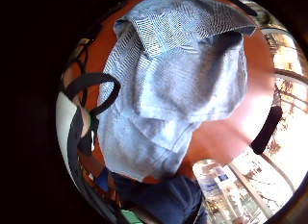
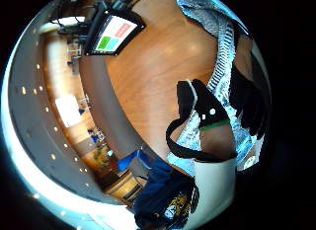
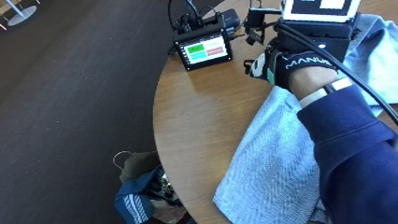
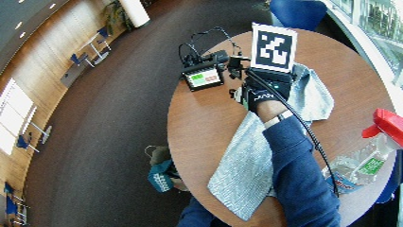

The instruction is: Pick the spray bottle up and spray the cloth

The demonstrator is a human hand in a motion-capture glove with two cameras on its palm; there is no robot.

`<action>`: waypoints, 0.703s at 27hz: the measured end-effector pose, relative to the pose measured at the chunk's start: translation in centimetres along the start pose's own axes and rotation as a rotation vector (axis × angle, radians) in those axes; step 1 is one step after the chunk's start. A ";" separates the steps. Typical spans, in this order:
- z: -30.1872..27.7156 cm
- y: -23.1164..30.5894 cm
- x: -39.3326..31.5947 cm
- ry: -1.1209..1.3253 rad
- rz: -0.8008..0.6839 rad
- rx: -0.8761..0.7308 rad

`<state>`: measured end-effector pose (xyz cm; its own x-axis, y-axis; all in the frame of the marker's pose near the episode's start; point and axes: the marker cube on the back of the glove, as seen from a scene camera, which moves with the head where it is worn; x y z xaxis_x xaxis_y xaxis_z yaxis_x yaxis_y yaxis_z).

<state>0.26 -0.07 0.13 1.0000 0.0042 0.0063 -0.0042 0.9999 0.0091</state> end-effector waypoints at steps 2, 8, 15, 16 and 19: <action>0.2 0.0 0.1 -0.003 -0.003 0.004; 0.7 0.0 0.1 -0.005 -0.005 -0.003; 0.3 0.5 -0.1 -0.010 -0.045 0.034; 0.2 0.9 -0.3 -0.019 -0.069 0.038; -0.4 3.7 -1.5 -0.087 -0.219 0.035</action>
<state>-1.23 3.64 -0.23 0.9728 -0.2149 0.0863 0.2108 0.9760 0.0540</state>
